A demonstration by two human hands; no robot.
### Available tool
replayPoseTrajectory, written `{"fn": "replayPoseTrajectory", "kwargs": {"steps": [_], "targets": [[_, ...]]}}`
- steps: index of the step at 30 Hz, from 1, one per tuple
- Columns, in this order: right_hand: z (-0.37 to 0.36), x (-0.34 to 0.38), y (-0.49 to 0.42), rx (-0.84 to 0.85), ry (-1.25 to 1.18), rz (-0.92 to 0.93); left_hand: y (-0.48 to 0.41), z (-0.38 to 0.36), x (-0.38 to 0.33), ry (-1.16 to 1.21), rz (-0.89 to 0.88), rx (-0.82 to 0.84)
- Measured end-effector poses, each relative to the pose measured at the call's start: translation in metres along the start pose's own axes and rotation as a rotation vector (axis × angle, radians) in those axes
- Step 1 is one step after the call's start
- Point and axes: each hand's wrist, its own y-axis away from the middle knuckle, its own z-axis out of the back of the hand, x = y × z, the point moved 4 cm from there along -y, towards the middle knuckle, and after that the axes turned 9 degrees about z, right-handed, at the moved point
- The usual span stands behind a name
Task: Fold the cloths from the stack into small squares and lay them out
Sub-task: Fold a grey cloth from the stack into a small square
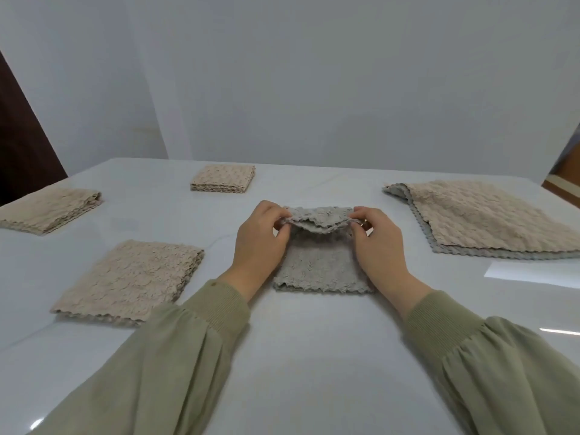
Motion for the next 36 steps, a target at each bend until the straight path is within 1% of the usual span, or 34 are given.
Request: {"fn": "replayPoseTrajectory", "kwargs": {"steps": [3, 6, 9, 13, 18, 21, 25, 29, 32, 34, 36], "targets": [[0.007, 0.005, 0.01, 0.006, 0.023, 0.077, 0.01, 0.008, -0.004, -0.033, -0.161, 0.027], [0.014, 0.009, 0.019, 0.027, 0.067, 0.173, 0.018, 0.014, -0.005, -0.085, -0.279, 0.089], [0.02, 0.009, 0.028, 0.123, 0.094, 0.229, 0.027, 0.019, -0.005, -0.156, -0.38, 0.117], [0.031, 0.01, 0.034, 0.2, 0.128, 0.369, 0.034, 0.027, -0.006, -0.147, -0.464, 0.14], [0.039, 0.009, 0.037, 0.262, 0.179, 0.491, 0.04, 0.034, -0.007, -0.146, -0.511, 0.16], [0.041, 0.01, 0.04, 0.312, 0.229, 0.551, 0.044, 0.033, -0.007, -0.185, -0.531, 0.226], [0.035, 0.009, 0.043, 0.42, 0.318, 0.603, 0.047, 0.029, -0.003, -0.23, -0.535, 0.331], [0.036, 0.012, 0.042, 0.444, 0.36, 0.617, 0.047, 0.03, -0.003, -0.238, -0.542, 0.338], [0.034, 0.015, 0.045, 0.502, 0.391, 0.631, 0.047, 0.029, -0.003, -0.238, -0.556, 0.363], [0.034, 0.017, 0.043, 0.536, 0.4, 0.596, 0.047, 0.028, -0.002, -0.23, -0.537, 0.378], [0.037, 0.024, 0.035, 0.484, 0.384, 0.537, 0.047, 0.026, -0.001, -0.215, -0.509, 0.392]]}}
